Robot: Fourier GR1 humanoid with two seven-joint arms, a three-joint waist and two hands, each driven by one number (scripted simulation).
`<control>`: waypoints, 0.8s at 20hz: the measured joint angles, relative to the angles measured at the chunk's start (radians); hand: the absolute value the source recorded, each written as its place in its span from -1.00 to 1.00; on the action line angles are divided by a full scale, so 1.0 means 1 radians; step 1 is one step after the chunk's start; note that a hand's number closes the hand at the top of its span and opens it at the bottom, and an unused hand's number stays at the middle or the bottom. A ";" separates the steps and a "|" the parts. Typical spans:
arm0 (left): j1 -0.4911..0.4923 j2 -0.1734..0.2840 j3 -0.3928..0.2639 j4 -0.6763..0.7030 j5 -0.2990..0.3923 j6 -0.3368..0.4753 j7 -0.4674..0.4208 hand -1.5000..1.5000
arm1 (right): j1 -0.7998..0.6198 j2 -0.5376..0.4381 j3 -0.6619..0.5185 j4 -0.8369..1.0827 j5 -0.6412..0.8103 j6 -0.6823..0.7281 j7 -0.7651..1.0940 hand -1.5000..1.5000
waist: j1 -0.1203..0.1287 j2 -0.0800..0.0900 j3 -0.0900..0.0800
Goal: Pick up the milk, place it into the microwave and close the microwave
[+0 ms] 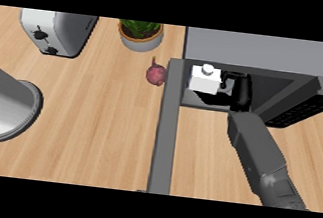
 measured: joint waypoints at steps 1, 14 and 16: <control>-0.005 0.004 0.002 0.006 0.003 -0.002 0.000 -1.00 | -0.019 -0.005 -0.007 0.030 0.006 -0.009 -0.010 1.00 | 0.002 0.002 0.000; -0.052 0.023 -0.005 0.050 -0.005 -0.005 0.001 -1.00 | -0.194 -0.058 0.059 0.276 0.201 -0.309 -0.021 1.00 | 0.029 0.019 0.003; -0.061 0.028 -0.004 0.066 -0.012 -0.008 -0.005 -1.00 | -0.207 -0.068 0.057 0.295 0.211 -0.342 -0.012 1.00 | 0.033 0.022 0.003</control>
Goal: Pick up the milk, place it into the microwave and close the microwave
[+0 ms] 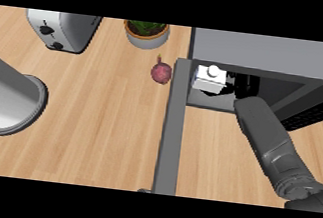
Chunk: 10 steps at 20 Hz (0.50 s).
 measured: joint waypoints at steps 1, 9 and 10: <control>-0.005 0.003 -0.003 0.001 0.000 -0.002 0.002 -1.00 | -0.004 0.000 -0.003 0.007 0.003 -0.020 0.003 1.00 | 0.002 0.001 0.000; -0.019 0.009 -0.009 0.022 -0.016 -0.015 -0.016 -1.00 | -0.014 -0.035 -0.055 0.028 -0.017 -0.056 0.005 1.00 | 0.026 0.010 0.000; -0.019 0.006 -0.012 0.023 -0.018 -0.016 -0.017 -1.00 | -0.012 -0.045 -0.066 0.028 -0.025 -0.060 0.009 1.00 | 0.027 0.010 0.000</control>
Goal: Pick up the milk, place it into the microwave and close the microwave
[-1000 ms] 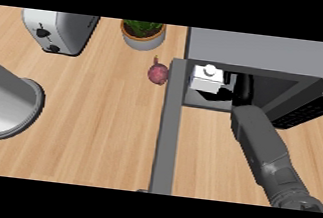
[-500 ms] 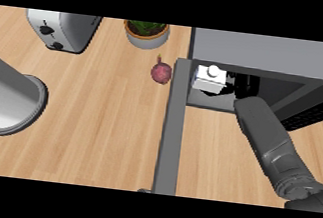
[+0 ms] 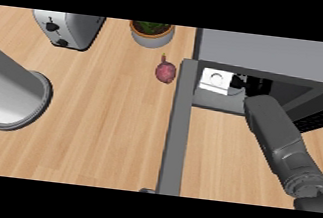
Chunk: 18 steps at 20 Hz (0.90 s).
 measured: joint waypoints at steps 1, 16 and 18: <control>-0.004 0.003 0.000 0.003 0.003 0.000 0.002 -1.00 | 0.001 -0.004 -0.012 0.002 -0.009 -0.009 0.008 1.00 | 0.004 0.002 0.000; -0.082 0.008 -0.034 0.060 -0.036 0.020 0.009 -1.00 | -0.005 -0.070 -0.016 0.067 0.009 -0.058 0.093 -1.00 | 0.032 0.017 -0.001; -0.095 0.014 -0.036 0.068 -0.036 0.023 0.015 -1.00 | -0.014 -0.067 0.001 0.079 0.026 -0.062 0.106 -1.00 | 0.038 0.018 -0.001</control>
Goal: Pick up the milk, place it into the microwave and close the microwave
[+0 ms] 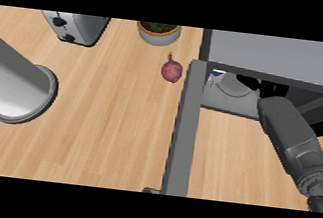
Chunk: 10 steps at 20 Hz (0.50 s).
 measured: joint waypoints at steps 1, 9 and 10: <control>-0.006 0.000 -0.003 0.003 -0.001 0.000 0.001 -1.00 | 0.000 -0.003 0.003 0.000 0.004 -0.001 0.002 -1.00 | 0.001 0.001 0.000; -0.021 -0.002 -0.011 0.031 -0.029 0.000 -0.022 -1.00 | -0.009 0.021 0.014 -0.020 0.020 -0.042 0.015 -1.00 | 0.008 0.001 0.000; -0.021 0.000 -0.011 0.038 -0.031 -0.004 -0.027 -1.00 | -0.009 0.024 0.015 -0.022 0.021 -0.044 0.015 -1.00 | 0.010 0.002 0.000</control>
